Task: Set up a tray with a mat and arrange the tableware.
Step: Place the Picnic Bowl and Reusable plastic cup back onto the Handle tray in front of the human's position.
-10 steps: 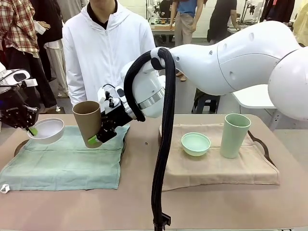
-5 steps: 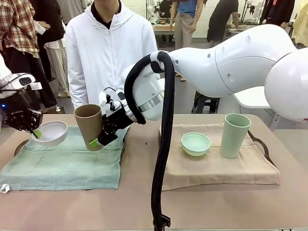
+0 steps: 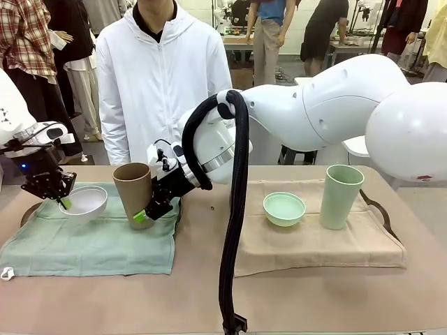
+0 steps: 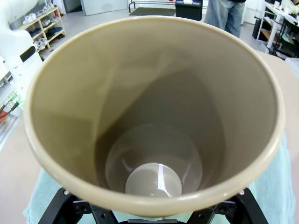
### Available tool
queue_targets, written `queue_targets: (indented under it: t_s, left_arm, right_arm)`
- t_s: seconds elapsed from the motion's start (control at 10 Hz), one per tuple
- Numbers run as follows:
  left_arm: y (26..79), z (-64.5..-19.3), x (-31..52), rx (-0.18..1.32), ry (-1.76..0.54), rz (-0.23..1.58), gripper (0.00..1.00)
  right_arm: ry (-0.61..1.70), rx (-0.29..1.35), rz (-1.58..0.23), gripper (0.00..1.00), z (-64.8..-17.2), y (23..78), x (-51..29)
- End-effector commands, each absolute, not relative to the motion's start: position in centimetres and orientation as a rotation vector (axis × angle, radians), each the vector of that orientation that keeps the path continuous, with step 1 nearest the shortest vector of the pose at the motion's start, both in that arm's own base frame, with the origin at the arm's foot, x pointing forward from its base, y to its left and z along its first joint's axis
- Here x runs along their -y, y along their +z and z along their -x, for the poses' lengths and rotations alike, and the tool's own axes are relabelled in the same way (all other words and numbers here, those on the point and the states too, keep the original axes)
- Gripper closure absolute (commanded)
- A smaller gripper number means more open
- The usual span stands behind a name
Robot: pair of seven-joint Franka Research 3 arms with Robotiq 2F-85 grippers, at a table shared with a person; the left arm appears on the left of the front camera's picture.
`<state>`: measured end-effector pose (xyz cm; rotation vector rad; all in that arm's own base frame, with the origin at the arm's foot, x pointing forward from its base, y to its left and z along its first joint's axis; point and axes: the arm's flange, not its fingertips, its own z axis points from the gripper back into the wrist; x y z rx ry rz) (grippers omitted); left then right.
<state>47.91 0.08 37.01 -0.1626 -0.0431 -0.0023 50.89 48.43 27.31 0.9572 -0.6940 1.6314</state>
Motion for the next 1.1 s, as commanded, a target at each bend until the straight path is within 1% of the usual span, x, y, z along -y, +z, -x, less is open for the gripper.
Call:
queue_targets:
  t_s: [0.0,0.5,0.7,0.8,0.9,1.0]
  left_arm:
    - [36.6,-48.5,0.1,0.059,-0.013,0.167,0.96]
    - [35.5,-49.0,0.1,0.043,-0.014,0.134,0.96]
    - [35.4,-49.0,0.2,0.034,-0.013,0.125,0.36]
    - [35.6,-48.8,0.1,0.034,-0.014,0.122,0.06]
    - [36.1,-48.6,-0.1,0.036,-0.02,0.121,0.0]
    - [36.6,-48.2,-0.2,0.038,-0.02,0.114,0.0]
  right_arm:
    - [1.652,0.665,-0.956,0.19,-51.4,27.1,-49.0]
    - [1.643,0.647,-0.94,0.19,-51.7,27.0,-49.3]
    - [1.646,0.644,-0.944,0.0,-51.6,27.1,-49.3]
    - [1.644,0.633,-0.935,0.0,-51.5,27.2,-49.2]
    - [1.643,0.613,-0.905,0.0,-51.4,28.0,-49.0]
    - [1.637,0.581,-0.888,0.0,-51.2,28.8,-48.6]
